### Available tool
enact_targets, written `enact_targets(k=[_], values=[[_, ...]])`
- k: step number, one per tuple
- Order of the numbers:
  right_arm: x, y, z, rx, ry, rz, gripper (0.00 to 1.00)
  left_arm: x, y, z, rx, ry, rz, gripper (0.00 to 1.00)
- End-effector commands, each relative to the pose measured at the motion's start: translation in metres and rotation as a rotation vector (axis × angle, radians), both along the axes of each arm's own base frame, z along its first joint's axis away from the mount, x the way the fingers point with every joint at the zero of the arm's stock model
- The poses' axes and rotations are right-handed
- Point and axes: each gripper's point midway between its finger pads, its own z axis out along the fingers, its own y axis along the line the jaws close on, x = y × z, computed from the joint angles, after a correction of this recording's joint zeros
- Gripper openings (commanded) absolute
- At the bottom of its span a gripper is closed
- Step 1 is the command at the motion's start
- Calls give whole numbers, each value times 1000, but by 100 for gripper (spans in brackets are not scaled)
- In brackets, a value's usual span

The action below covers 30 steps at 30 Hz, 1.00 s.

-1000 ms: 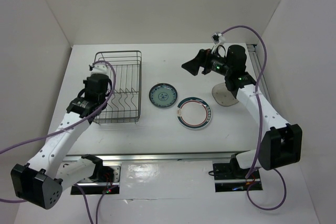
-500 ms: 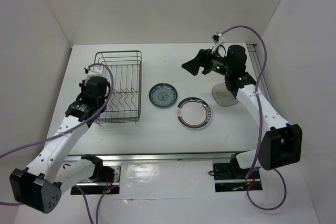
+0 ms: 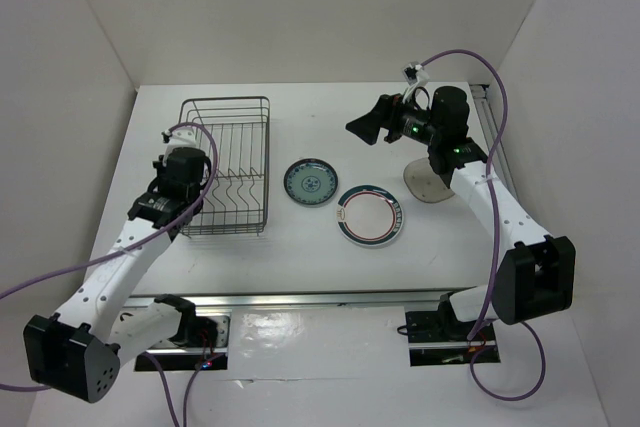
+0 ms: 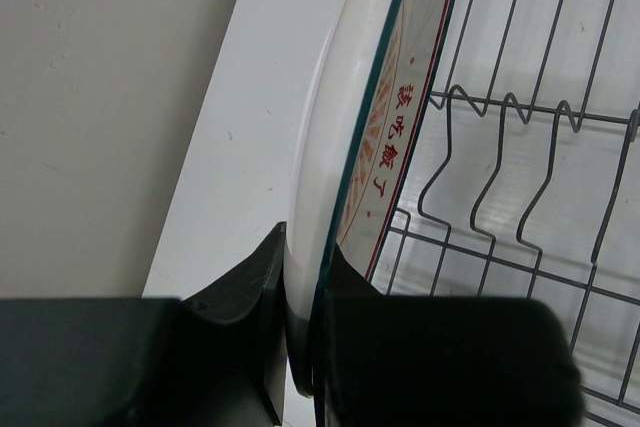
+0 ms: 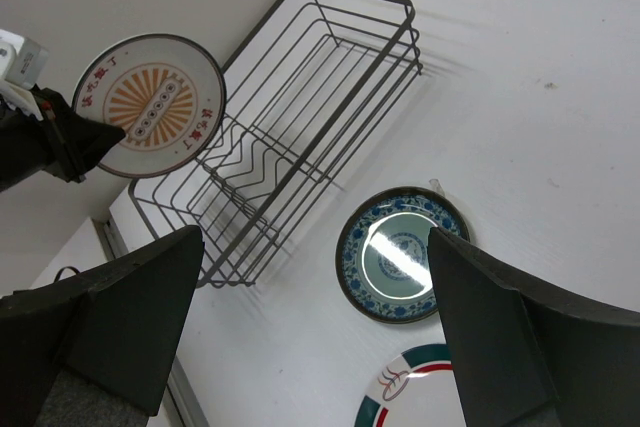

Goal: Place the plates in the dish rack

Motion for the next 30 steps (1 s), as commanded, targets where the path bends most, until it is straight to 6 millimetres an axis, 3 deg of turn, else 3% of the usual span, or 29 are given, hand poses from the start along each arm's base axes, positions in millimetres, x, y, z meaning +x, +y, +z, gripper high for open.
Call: enact_targets(k=[1, 4, 10, 20, 25, 29, 30], values=[[-2, 2, 9, 7, -50, 15, 100, 12, -2, 13, -49, -93, 19, 7], [0, 1, 9, 6, -50, 4, 100, 14, -4, 10, -60, -86, 15, 8], [-1, 1, 13, 2, -66, 5, 100, 16, -6, -3, -85, -61, 24, 21], [0, 1, 7, -8, -54, 6, 100, 16, -7, -15, -110, -37, 35, 23], [1, 2, 3, -9, -44, 15, 100, 14, -2, -18, -105, -28, 60, 36], [1, 1, 1, -12, -34, 6, 100, 15, 1, -14, -113, -35, 87, 36], [1, 1, -1, -14, -25, 7, 100, 16, 2, -9, -117, -55, 102, 31]])
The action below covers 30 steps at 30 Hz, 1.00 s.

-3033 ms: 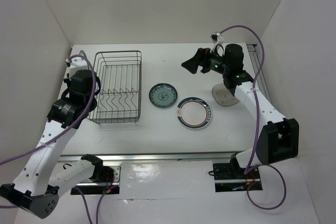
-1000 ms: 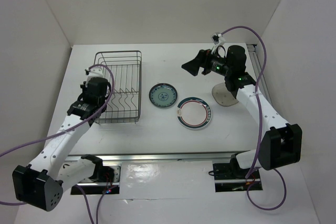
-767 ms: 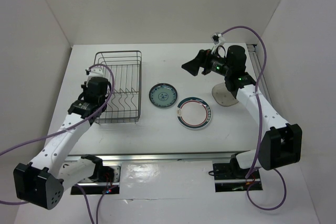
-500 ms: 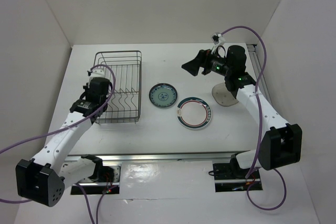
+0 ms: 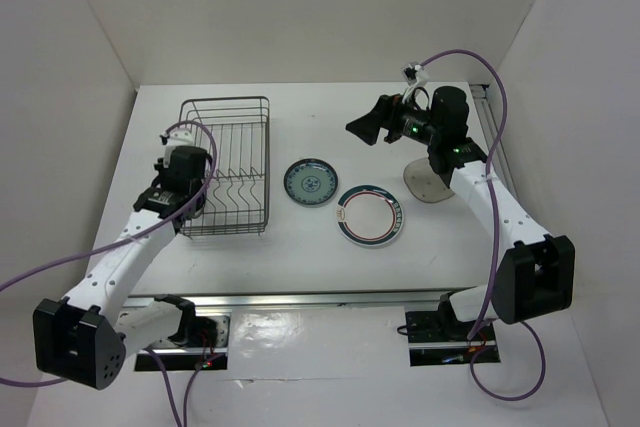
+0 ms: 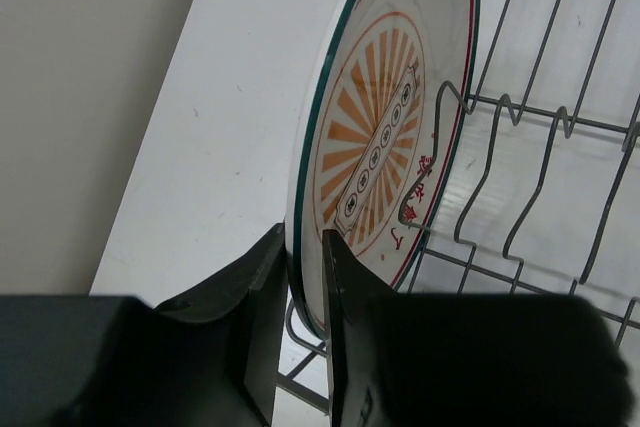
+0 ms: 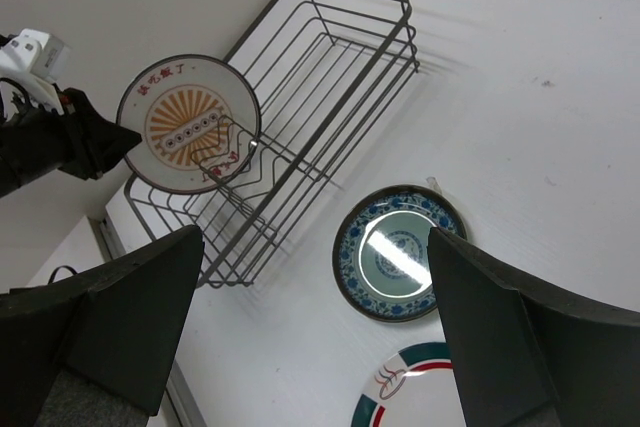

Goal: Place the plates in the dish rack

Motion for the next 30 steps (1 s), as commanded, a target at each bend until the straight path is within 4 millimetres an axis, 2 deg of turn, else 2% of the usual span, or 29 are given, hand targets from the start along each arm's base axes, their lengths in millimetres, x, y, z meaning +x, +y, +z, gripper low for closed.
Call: enact_targets(k=[1, 3, 4, 6, 7, 8, 9, 10, 11, 12, 14, 15, 16, 18, 19, 21, 23, 25, 27, 28, 30], values=[[2, 0, 1, -9, -24, -4, 100, 6, 4, 19, -27, -75, 61, 31], [5, -2, -5, -16, -5, -22, 100, 5, 6, 35, -31, -117, 68, 31], [6, -3, -5, -18, -5, -31, 100, 3, 5, 48, -49, -160, 60, 34], [11, -1, -20, -44, 37, -42, 100, 1, -1, 67, -81, -212, 9, 41], [16, -3, -18, -60, 30, -54, 100, -1, -3, 77, -89, -240, -10, 55], [23, -6, -24, -84, 41, -82, 100, -8, -4, 91, -102, -290, -22, 61], [26, -4, -45, -128, 91, -79, 100, -11, -4, 96, -95, -307, -28, 72], [29, -1, -49, -145, 97, -77, 100, -12, -9, 103, -113, -334, -53, 82], [31, -1, -61, -164, 120, -71, 100, -14, -12, 106, -116, -345, -75, 86], [37, -1, -80, -201, 146, -60, 100, -16, -18, 114, -125, -370, -112, 99], [45, 0, -93, -238, 157, -46, 100, -17, -30, 115, -161, -384, -174, 99], [47, 0, -117, -271, 218, -32, 100, -19, -38, 126, -180, -426, -225, 99], [54, -1, -118, -295, 208, -31, 100, -20, -53, 129, -220, -441, -301, 99], [59, -9, -133, -321, 247, -54, 97, -24, -67, 148, -273, -527, -387, 99], [59, -12, -136, -332, 258, -68, 97, -32, -80, 157, -304, -568, -482, 99], [59, -16, -127, -332, 224, -93, 97, -39, -95, 164, -310, -590, -584, 99], [56, -18, -128, -338, 225, -104, 97, -39, -108, 161, -332, -569, -646, 99], [55, -13, -122, -328, 207, -67, 97, -35, -132, 151, -373, -500, -745, 99], [52, -8, -140, -331, 251, -20, 97, -35, -148, 150, -420, -470, -815, 99], [53, -4, -143, -320, 259, 6, 97, -40, -163, 147, -466, -443, -889, 99], [54, 2, -147, -289, 277, 60, 93, -44, -177, 148, -523, -420, -951, 99]])
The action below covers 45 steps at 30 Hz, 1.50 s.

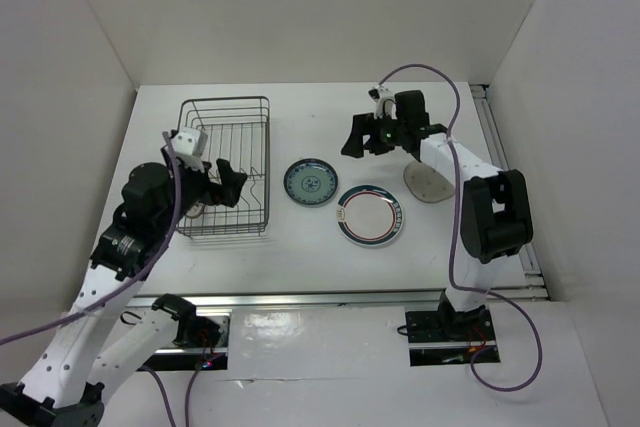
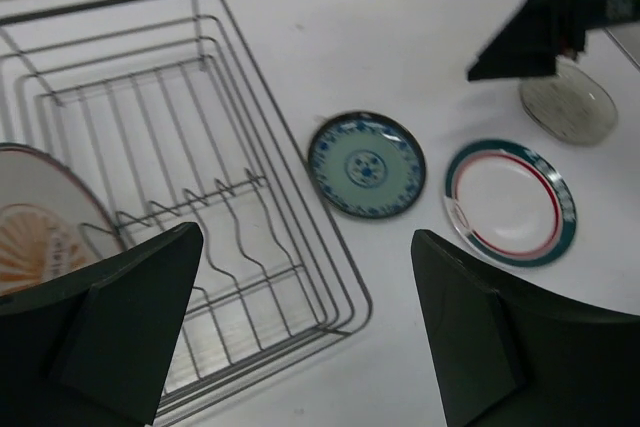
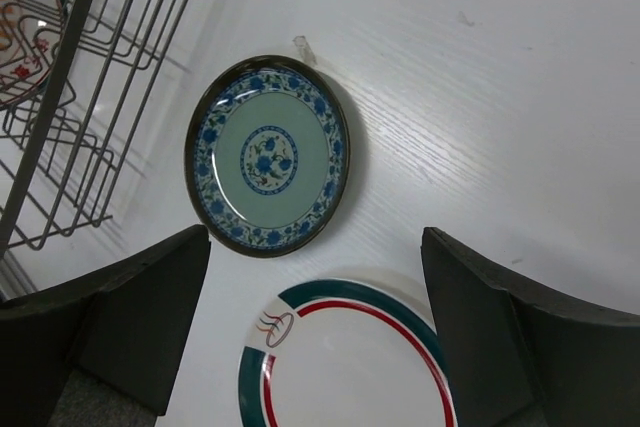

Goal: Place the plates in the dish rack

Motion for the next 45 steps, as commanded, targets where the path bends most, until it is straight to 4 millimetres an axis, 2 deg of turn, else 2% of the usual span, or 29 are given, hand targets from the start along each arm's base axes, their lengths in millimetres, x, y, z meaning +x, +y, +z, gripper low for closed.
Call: enact_targets(k=[1, 2, 4, 6, 8, 10, 12, 15, 18, 19, 20, 24, 27, 28, 29, 32, 37, 45], values=[[9, 13, -5, 47, 15, 89, 92, -16, -45, 24, -81, -23, -259, 99], [15, 14, -6, 47, 14, 89, 90, -22, -53, 25, -90, -19, -315, 99], [17, 21, -16, 47, 31, 113, 89, -25, -52, 28, -103, -43, -315, 99], [19, 26, -17, 40, 26, 116, 87, -22, -44, 21, -95, -41, -262, 99], [25, 29, -30, 17, 42, 104, 83, -21, -39, 19, -91, -45, -231, 99], [31, 30, -33, 15, 49, 104, 82, -15, -33, 16, -83, -39, -186, 99], [28, 35, -50, 26, 92, 142, 79, -13, -33, 11, -77, -20, -185, 99], [25, 45, -53, 83, 75, 201, 79, -14, -38, 9, -71, -12, -215, 99], [23, 50, -71, 71, 111, 215, 76, -14, -38, 9, -71, -13, -215, 99], [26, 51, -70, 72, 106, 215, 73, -14, -38, 9, -71, -13, -215, 99], [21, 54, -72, 65, 114, 230, 73, -14, -38, 9, -71, -13, -215, 99], [16, 61, -85, 61, 140, 269, 63, -12, -37, 7, -68, -4, -206, 99], [10, 69, -90, 54, 142, 296, 61, -12, -37, 7, -68, -4, -206, 99], [12, 70, -87, 49, 134, 302, 61, -12, -37, 7, -68, -4, -206, 99], [11, 68, -94, 39, 154, 295, 60, -12, -37, 7, -68, -4, -206, 99], [14, 69, -97, 35, 153, 300, 56, -11, -36, 7, -66, -5, -196, 99], [12, 68, -104, 26, 180, 304, 32, -10, -34, 7, -64, -6, -184, 99], [6, 67, -125, 24, 233, 308, 30, -9, -32, 7, -63, -6, -175, 99]])
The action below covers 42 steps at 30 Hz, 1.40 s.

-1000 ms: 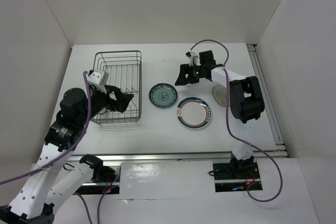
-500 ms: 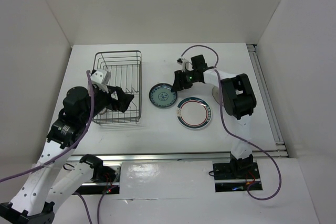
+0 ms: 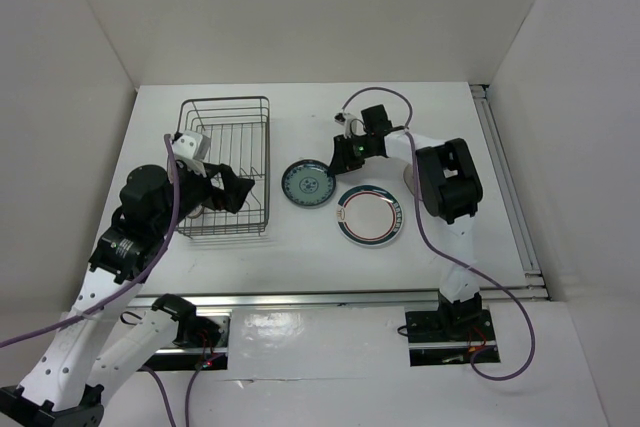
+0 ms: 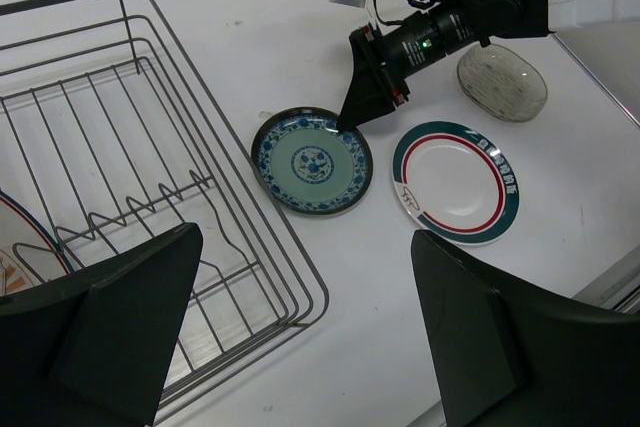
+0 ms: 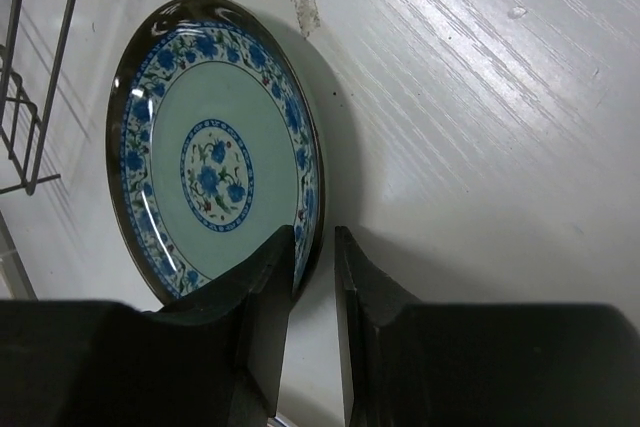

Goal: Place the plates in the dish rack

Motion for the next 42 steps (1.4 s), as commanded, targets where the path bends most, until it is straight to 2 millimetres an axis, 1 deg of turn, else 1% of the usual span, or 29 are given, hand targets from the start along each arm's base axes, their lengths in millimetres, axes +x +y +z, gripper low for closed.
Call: enact_targets(k=[1, 3, 5, 6, 7, 8, 12, 13, 15, 16, 17, 19, 20, 21, 22, 23, 24, 25, 26, 27, 29, 32, 33, 35, 36, 38, 40, 41, 42], values=[[2, -2, -5, -6, 17, 8, 30, 2, 0, 12, -19, -43, 6, 99], [0, -1, -9, 1, 29, 15, 30, 2, 0, 12, -19, -43, 6, 99], [-1, 0, -8, 10, 31, 21, 20, 2, 0, 12, -19, -43, 6, 99], [-3, 1, -11, 17, 43, 28, 15, 3, 1, 12, -17, -44, 17, 99], [-3, 1, -11, 17, 43, 28, 6, 3, 1, 12, -17, -44, 17, 99], [-4, 1, -15, 14, 52, 28, 2, 4, 3, 12, -15, -44, 26, 99], [-1, 0, -17, 7, 50, 23, 0, 11, 8, 7, -16, -22, 76, 99], [3, -6, -19, -9, 54, -6, 0, 12, 10, 7, -21, -19, 93, 99], [9, -6, -2, -8, 35, -55, 0, 17, 17, 1, -17, 5, 142, 99], [21, -11, 4, -33, -6, -108, 0, 20, 18, -3, -18, 20, 160, 99], [23, -12, 25, -16, -13, -179, 0, 24, 19, -3, -20, 30, 177, 99], [39, -24, 48, -5, -50, -333, 0, 23, 14, -7, -18, 49, 147, 99], [50, -28, 79, 47, -115, -383, 0, 23, 10, -6, -21, 55, 127, 99], [52, -29, 89, 63, -108, -421, 0, 24, 6, -9, -20, 68, 110, 99], [56, -31, 101, 65, -139, -437, 0, 24, 6, -5, -23, 59, 110, 99], [55, -26, 111, 65, -163, -438, 0, 26, 5, -8, -20, 68, 110, 99], [54, -26, 135, 75, -214, -451, 0, 26, 5, -3, -31, 63, 112, 99], [53, -24, 147, 77, -242, -461, 0, 27, 5, -6, -28, 72, 112, 99], [53, -27, 155, 62, -270, -492, 0, 27, 4, -1, -32, 62, 112, 99], [48, -26, 173, 79, -298, -505, 0, 25, 3, 2, -34, 63, 102, 99], [42, -27, 197, 92, -333, -529, 0, 29, 1, 0, -37, 80, 104, 99], [35, -24, 219, 109, -365, -527, 0, 30, 0, 5, -55, 86, 109, 99], [25, -19, 234, 140, -388, -501, 0, 33, 1, 2, -59, 101, 122, 99], [12, -15, 239, 179, -384, -466, 0, 35, -1, 11, -74, 92, 124, 99], [-1, 0, 253, 253, -392, -382, 0, 35, -4, 9, -73, 102, 110, 99], [-18, 9, 261, 313, -375, -308, 0, 37, -6, 16, -109, 87, 93, 99], [-40, 19, 277, 391, -382, -192, 0, 41, -2, 16, -130, 87, 95, 99], [-48, 21, 274, 406, -379, -159, 0, 40, -4, 14, -136, 91, 72, 99], [-59, 27, 279, 435, -377, -110, 0, 40, -4, 21, -149, 63, 62, 99]])
